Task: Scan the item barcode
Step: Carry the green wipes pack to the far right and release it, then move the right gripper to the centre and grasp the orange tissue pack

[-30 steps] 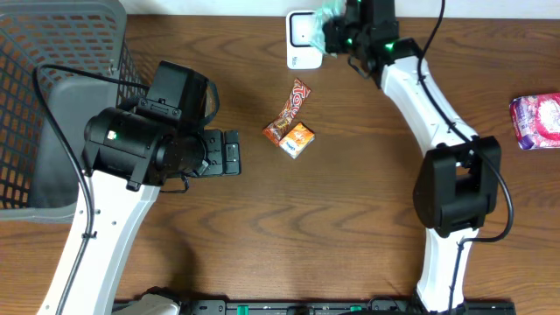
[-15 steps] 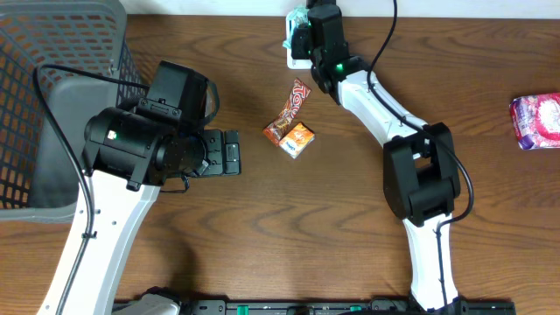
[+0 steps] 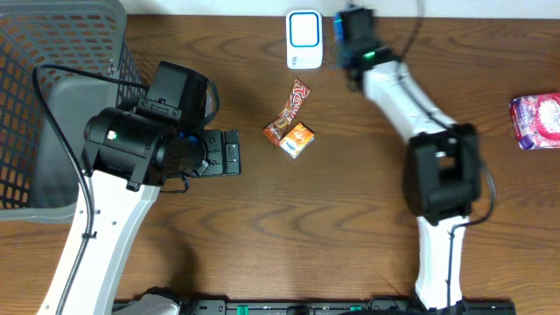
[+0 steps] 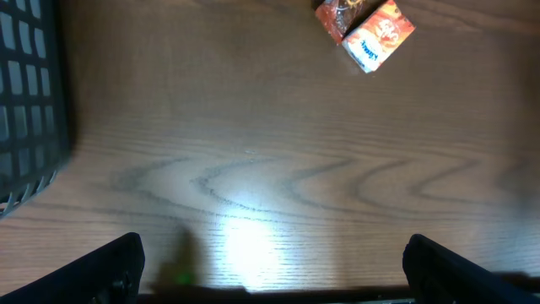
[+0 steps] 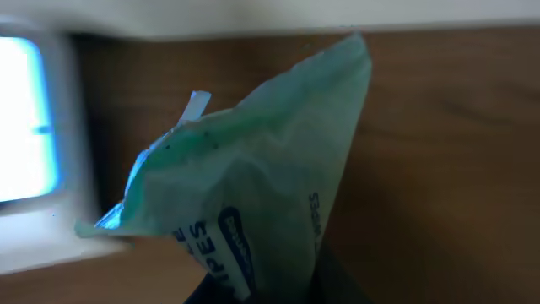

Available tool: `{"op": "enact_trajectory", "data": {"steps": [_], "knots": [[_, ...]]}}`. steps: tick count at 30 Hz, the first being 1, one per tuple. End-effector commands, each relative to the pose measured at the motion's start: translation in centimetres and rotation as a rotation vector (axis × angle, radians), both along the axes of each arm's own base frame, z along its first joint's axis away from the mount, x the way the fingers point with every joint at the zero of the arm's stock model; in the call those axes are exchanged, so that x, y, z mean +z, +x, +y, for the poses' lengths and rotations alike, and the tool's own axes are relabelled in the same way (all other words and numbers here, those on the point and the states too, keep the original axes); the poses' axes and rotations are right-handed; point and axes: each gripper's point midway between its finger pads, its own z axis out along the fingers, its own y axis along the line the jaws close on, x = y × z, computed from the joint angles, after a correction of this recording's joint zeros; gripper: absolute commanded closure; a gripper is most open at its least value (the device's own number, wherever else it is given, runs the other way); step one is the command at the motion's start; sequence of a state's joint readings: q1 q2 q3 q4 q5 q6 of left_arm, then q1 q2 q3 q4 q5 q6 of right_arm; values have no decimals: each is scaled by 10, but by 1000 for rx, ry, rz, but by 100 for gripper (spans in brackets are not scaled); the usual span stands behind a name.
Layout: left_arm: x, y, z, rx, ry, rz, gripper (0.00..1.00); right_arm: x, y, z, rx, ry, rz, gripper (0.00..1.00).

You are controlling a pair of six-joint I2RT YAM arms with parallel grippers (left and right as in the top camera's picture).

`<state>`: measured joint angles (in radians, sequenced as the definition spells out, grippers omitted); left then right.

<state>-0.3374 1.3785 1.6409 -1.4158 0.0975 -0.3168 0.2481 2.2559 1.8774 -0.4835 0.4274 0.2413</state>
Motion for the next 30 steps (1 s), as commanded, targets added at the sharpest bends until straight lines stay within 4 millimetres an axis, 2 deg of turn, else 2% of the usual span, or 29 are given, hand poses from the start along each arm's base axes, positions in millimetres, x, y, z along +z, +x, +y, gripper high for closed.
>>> {"op": "enact_trajectory", "data": {"steps": [1, 3, 7, 9, 11, 12, 13, 14, 16, 18, 20, 22, 25, 30], "knots": [[4, 2, 3, 7, 11, -16, 2, 62, -19, -121, -269, -185, -30, 99], [4, 2, 3, 7, 11, -16, 2, 46, -37, -155, -248, -232, 107, 99], [4, 2, 3, 7, 11, -16, 2, 0, -71, -188, 0, -228, 406, 98], [4, 2, 3, 7, 11, -16, 2, -11, -90, -214, -32, -223, 475, 89], [4, 2, 3, 7, 11, -16, 2, -20, -107, -240, -94, -207, 514, 73], [4, 2, 3, 7, 11, -16, 2, -24, -116, -252, -140, -184, 524, 61], [4, 2, 3, 7, 12, -16, 2, -26, -122, -261, -183, -164, 529, 38], [4, 2, 3, 7, 11, -16, 2, -28, -129, -270, -220, -146, 533, 2], [4, 2, 3, 7, 11, -16, 2, -30, -137, -280, -296, -94, 524, 1], [4, 2, 3, 7, 11, -16, 2, -35, -139, -274, -284, -15, 522, 1], [4, 2, 3, 7, 11, -16, 2, -41, -135, -255, -226, 82, 517, 1], [4, 2, 3, 7, 11, -16, 2, -45, -128, -228, -147, 200, 502, 1], [4, 2, 3, 7, 11, -16, 2, -44, -113, -178, -4, 393, 462, 1], [4, 2, 3, 7, 12, -16, 2, -26, -92, -97, 216, 634, 384, 2]]}}
